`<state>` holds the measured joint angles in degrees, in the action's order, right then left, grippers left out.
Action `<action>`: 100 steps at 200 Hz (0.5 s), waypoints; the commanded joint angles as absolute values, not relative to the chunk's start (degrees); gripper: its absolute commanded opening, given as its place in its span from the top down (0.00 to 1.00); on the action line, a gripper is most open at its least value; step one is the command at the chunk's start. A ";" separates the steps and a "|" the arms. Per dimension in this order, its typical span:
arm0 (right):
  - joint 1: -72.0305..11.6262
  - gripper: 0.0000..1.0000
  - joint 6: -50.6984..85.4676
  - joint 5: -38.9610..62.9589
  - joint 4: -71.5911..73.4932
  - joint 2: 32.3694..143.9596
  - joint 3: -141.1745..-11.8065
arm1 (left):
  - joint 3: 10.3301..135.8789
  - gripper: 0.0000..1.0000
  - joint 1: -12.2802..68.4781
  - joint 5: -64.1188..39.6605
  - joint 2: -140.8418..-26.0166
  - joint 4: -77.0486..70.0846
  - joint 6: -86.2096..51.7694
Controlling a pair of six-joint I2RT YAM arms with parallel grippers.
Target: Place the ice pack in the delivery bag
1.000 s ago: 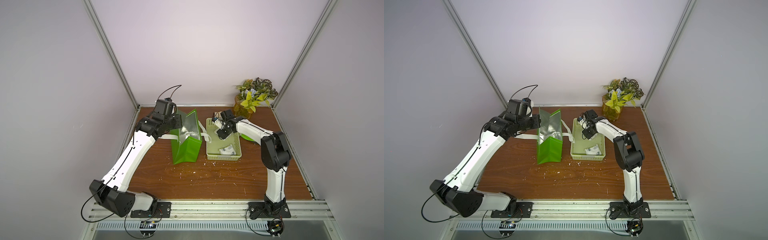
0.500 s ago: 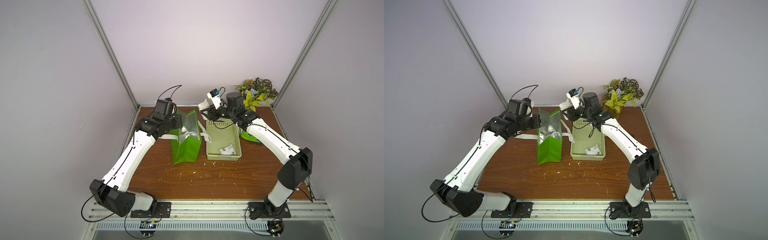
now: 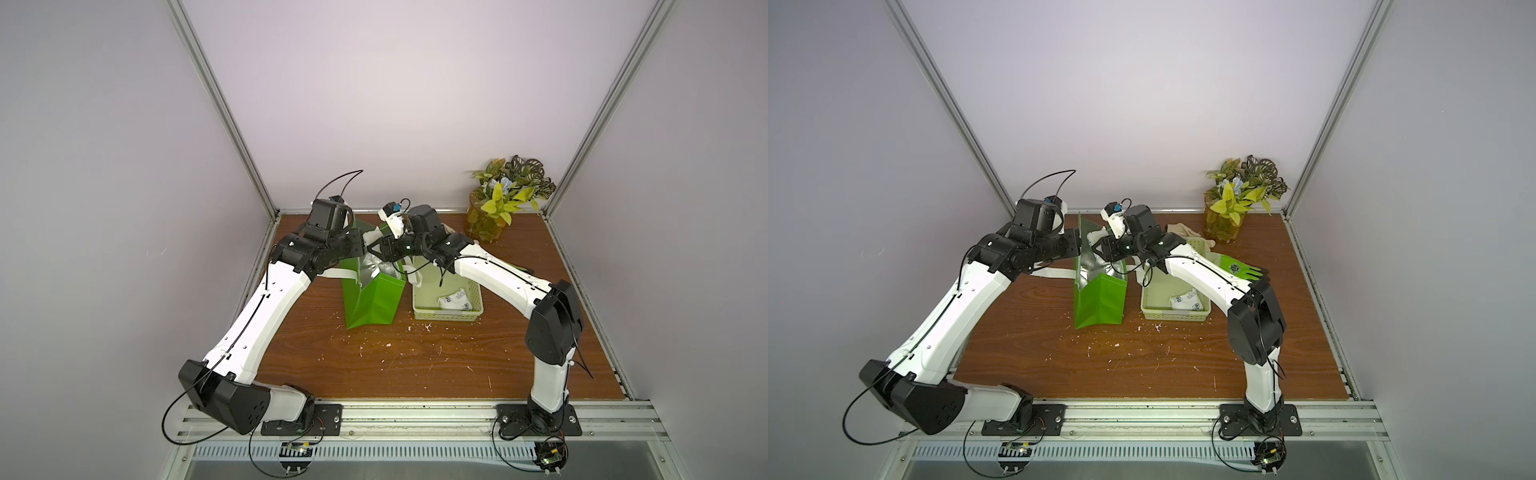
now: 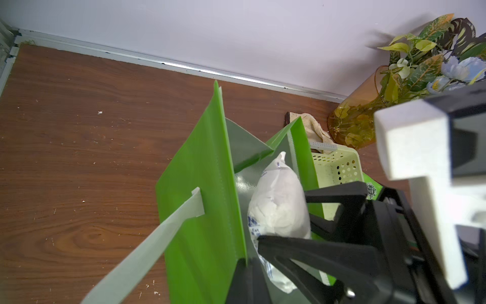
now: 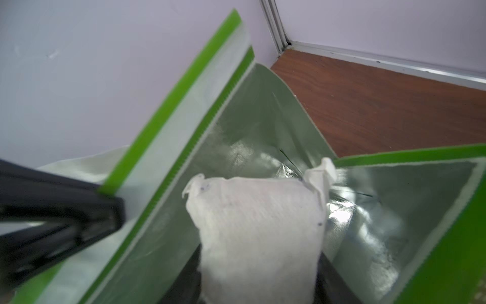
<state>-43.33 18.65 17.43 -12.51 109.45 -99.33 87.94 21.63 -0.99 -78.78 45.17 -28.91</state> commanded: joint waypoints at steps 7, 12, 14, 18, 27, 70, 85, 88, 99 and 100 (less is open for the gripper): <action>-44.31 0.45 14.06 10.99 -16.53 106.90 -104.01 | 88.15 1.00 21.25 -0.19 -77.95 44.78 -28.28; -44.40 0.41 13.49 10.98 -17.24 106.81 -104.27 | 88.15 1.00 21.18 -0.18 -77.96 44.75 -28.30; -44.46 0.39 13.33 11.03 -17.52 106.77 -104.40 | 88.15 1.00 21.18 -0.18 -77.96 44.81 -28.30; -44.47 0.37 13.01 10.96 -17.96 106.59 -104.63 | 88.15 1.00 21.17 -0.18 -77.96 44.80 -28.26; -44.41 0.31 12.46 10.61 -19.06 106.15 -105.30 | 88.07 1.00 21.18 -0.21 -78.05 44.82 -28.27; -43.63 0.14 6.15 6.88 -30.02 101.93 -109.76 | 87.89 1.00 21.18 -0.09 -78.07 44.82 -28.12; -41.75 0.14 3.52 5.20 -34.64 98.82 -108.75 | 87.78 1.00 21.22 -0.09 -78.13 44.82 -28.04; -41.24 0.14 3.10 4.74 -35.59 98.12 -108.26 | 87.73 1.00 21.19 -0.09 -78.16 44.82 -27.97; -38.83 0.14 1.84 3.30 -39.01 95.53 -105.80 | 87.71 1.00 21.18 -0.14 -78.31 44.81 -27.88; -38.58 0.14 1.67 3.27 -39.28 95.36 -105.50 | 87.71 1.00 21.18 -0.16 -78.31 44.82 -27.87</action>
<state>-42.92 7.27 7.84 -29.85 103.11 -106.98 87.90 21.63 -0.84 -78.78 45.15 -28.86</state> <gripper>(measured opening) 0.861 0.050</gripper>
